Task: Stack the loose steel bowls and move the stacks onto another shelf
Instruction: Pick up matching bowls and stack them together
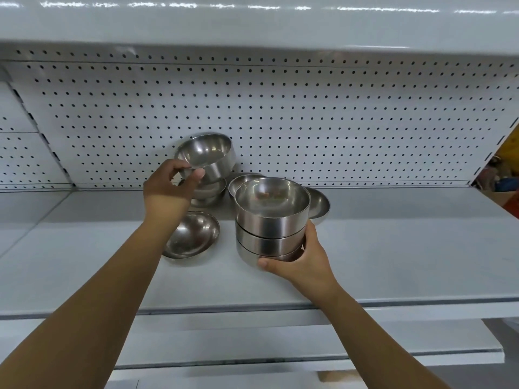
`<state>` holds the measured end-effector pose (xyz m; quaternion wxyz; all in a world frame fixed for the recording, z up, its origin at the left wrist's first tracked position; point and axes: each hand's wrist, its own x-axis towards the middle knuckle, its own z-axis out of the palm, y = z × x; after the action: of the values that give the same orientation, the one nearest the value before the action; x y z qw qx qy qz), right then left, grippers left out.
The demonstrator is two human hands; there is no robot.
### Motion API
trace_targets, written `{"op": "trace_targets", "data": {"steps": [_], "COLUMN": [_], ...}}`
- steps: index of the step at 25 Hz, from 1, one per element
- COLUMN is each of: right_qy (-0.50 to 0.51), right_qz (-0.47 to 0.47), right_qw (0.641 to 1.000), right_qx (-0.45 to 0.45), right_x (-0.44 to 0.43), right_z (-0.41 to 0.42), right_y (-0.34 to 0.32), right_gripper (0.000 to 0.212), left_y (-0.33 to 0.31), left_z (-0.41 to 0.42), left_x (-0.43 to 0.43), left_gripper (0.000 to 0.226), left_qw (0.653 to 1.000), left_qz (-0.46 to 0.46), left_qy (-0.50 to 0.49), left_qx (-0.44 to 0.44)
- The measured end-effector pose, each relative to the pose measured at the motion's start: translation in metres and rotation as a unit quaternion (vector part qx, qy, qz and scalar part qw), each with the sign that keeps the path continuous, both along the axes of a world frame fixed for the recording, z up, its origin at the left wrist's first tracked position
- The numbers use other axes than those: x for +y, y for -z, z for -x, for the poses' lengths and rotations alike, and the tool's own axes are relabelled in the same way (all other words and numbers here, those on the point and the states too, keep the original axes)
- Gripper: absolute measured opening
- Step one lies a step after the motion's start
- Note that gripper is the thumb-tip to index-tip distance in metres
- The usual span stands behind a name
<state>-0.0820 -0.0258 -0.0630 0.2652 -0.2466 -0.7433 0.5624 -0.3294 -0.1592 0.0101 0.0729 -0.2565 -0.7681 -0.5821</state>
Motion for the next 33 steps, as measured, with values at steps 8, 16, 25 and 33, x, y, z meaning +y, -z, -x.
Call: {"op": "trace_targets", "data": {"steps": [8, 16, 25, 33], "right_qy": [-0.006, -0.012, -0.014, -0.016], "right_qz": [0.000, -0.002, -0.011, -0.020], "right_qw": [1.000, 1.000, 1.000, 1.000], "right_qx": [-0.004, 0.005, 0.012, 0.012], "right_x": [0.000, -0.001, -0.001, 0.000], "right_z": [-0.001, -0.003, -0.003, -0.002], "right_y": [-0.002, -0.001, 0.001, 0.003], "right_gripper": [0.107, 0.107, 0.108, 0.110], "left_y": [-0.038, -0.047, -0.033, -0.022], "left_z": [-0.048, -0.089, -0.097, -0.099], "left_x": [-0.004, -0.013, -0.017, -0.016], "left_gripper": [0.017, 0.018, 0.021, 0.021], "left_qw": [0.981, 0.967, 0.966, 0.968], "left_qz": [-0.153, -0.089, -0.033, -0.020], "left_qy": [0.117, 0.236, 0.240, 0.236], "left_qx": [-0.026, 0.042, 0.089, 0.081]}}
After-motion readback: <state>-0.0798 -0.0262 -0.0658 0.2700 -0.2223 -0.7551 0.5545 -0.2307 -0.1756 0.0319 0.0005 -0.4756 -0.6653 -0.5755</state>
